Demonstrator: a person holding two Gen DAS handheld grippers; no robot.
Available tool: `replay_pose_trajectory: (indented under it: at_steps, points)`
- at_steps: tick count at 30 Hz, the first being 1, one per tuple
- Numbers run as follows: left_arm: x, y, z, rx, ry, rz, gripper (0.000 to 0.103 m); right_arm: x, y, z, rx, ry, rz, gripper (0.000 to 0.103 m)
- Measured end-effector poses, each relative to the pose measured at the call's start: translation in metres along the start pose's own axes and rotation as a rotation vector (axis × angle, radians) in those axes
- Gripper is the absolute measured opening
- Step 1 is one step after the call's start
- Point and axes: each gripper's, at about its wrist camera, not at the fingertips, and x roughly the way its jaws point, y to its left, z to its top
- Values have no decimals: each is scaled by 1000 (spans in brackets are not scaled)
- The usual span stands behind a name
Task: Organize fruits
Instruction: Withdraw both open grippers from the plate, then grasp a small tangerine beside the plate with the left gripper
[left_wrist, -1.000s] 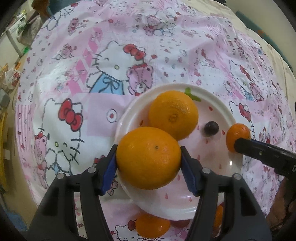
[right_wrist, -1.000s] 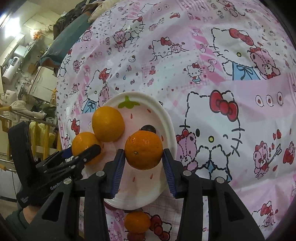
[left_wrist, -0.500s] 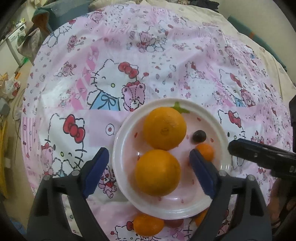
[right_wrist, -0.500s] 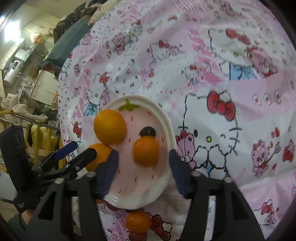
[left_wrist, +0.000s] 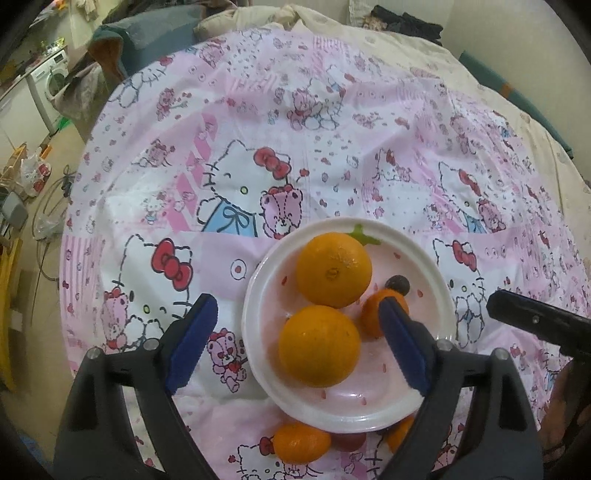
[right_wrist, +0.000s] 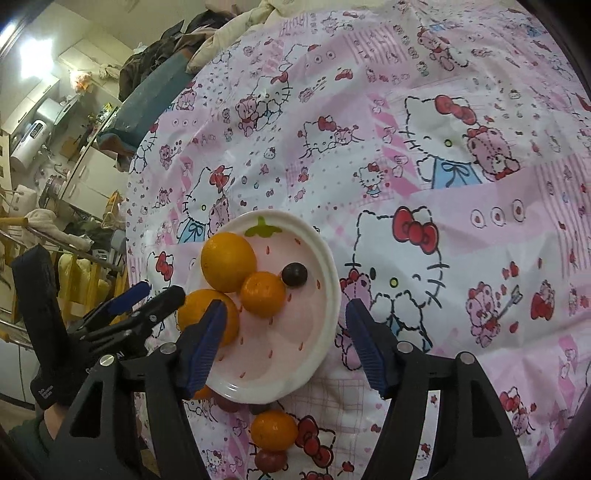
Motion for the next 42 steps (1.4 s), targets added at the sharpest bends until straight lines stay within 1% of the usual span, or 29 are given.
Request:
replay_pose_trajectory:
  at_steps: [2,8,12,14,15,17,20,22,31,34,39,42]
  points:
    - [-5,1,-1,3,-13,4,87,-6,-1,-2,11,-11,-1,69]
    - [-31,6,-8,-1,-87,0,87,-31,4,-12,4,-64,-1,69]
    - [-45,6,-15,26,-112,7,87,-43,4,-24,10,-77,0,70]
    - [-47,9,-20,27,-101,21,86,-48,5,-30,14,-70,3,70]
    - [-47,11,-23,13,-83,15,86,-50,7,-31,13,-70,6,70]
    - [-51,14,-26,0,-75,-1,87,-57,12,-37,7,-80,-1,70]
    - [-61,14,-34,18,-79,5,87,-62,18,-46,-8,-86,-10,70]
    - [-64,15,-38,23,-62,3,86,-63,21,-53,-12,-82,-10,70]
    - [-75,20,-61,17,6,-30,87,-67,19,-86,16,-61,-12,70]
    - [-78,20,-67,16,7,-41,87,-66,17,-96,22,-58,-25,70]
    - [-77,24,-74,13,-4,-12,87,-59,16,-105,25,-67,-58,70]
    - [-70,32,-76,-13,19,-12,86,-52,17,-105,25,-62,-64,70]
